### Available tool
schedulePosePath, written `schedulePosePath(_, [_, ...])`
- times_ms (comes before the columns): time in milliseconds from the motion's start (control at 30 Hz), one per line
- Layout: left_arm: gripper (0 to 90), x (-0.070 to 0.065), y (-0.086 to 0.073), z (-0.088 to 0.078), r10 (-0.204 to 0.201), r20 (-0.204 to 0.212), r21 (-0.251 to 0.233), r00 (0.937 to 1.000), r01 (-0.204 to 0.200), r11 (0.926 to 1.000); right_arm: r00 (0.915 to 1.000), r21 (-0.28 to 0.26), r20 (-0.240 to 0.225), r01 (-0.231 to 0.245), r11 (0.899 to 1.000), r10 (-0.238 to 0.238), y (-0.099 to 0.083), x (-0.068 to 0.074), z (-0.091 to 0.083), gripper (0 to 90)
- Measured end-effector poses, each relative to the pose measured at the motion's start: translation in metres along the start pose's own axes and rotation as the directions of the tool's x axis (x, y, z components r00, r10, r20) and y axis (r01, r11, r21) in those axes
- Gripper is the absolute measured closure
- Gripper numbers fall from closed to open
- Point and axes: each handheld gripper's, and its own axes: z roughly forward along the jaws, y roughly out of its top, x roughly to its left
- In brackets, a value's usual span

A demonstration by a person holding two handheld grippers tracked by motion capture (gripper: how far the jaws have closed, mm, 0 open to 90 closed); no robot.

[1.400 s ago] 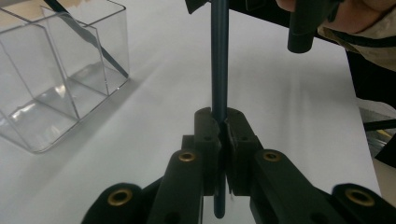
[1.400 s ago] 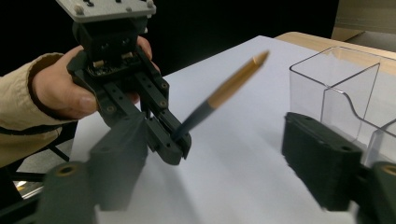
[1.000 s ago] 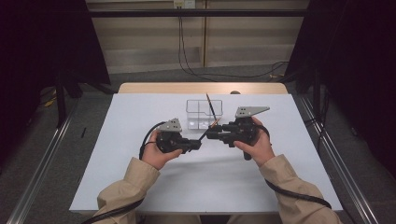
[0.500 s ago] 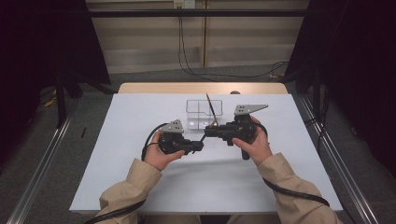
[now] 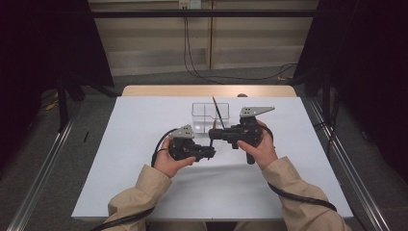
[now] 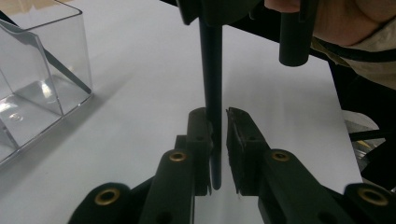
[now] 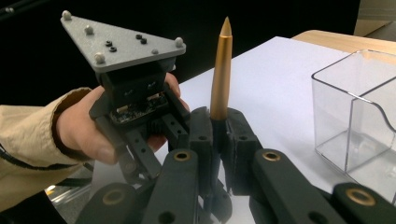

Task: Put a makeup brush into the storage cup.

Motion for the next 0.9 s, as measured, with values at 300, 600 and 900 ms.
schedulePosePath(300, [74.3,0.0003,0.0004,0.0035,-0.022,0.019,-0.033,0.9996,0.023,0.9992,0.9999,-0.018,0.009,0.007,1.0,-0.007,0.0005,-0.0006,-0.001,83.9])
schedulePosePath(600, [64.5,0.0007,0.0023,0.0015,-0.056,0.039,-0.076,0.9977,0.059,0.9954,0.9998,-0.029,0.007,0.016,0.999,-0.016,0.0025,-0.0006,-0.0032,83.9])
schedulePosePath(900, [44.9,0.0039,0.0026,-0.0058,-0.065,0.021,-0.121,0.9976,0.068,0.9904,0.9995,-0.033,0.013,0.029,0.999,-0.029,0.0034,-0.0018,-0.0051,84.0])
